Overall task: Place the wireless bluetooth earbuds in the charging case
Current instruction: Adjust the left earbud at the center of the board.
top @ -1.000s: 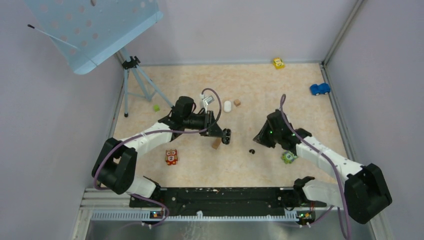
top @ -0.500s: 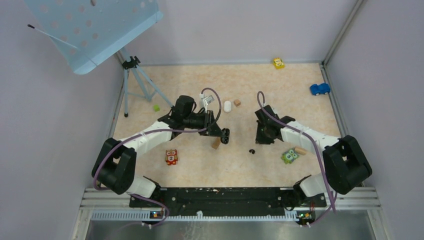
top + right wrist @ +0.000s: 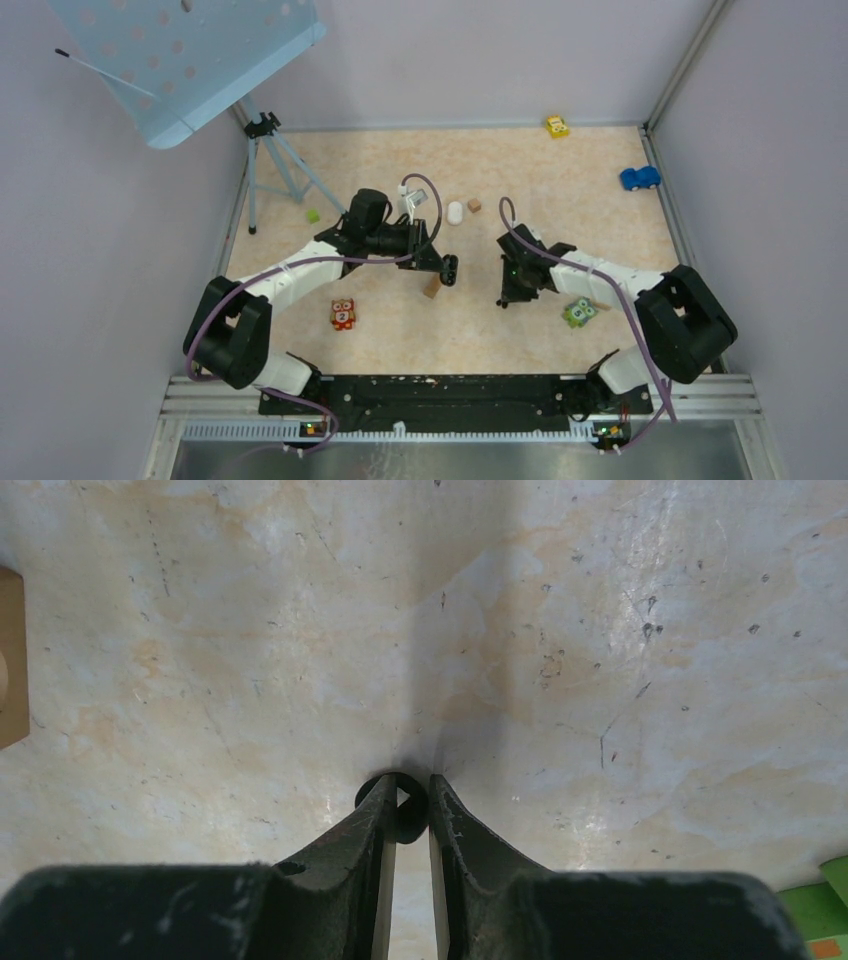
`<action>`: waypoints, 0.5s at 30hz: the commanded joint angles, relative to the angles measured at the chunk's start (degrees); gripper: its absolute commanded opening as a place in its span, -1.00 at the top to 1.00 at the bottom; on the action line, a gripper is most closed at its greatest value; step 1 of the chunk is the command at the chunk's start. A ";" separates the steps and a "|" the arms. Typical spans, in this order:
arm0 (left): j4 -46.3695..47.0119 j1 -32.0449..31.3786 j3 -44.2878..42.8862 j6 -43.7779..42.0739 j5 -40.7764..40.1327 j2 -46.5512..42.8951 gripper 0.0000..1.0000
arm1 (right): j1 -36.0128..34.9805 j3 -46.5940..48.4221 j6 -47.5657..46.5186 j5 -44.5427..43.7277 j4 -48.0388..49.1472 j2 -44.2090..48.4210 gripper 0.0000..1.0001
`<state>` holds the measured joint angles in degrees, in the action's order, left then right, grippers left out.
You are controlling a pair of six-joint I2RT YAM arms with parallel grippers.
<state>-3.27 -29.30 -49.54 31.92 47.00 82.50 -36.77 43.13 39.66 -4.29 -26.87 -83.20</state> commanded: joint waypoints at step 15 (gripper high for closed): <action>2.21 0.23 -2.40 -0.46 1.31 -0.37 1.00 | -4.01 -5.38 7.65 0.58 1.08 7.11 0.58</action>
<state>-3.20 -29.30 -49.67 31.83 47.09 82.52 -39.27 38.83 45.39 -4.91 -23.81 -79.18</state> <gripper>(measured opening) 0.298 0.210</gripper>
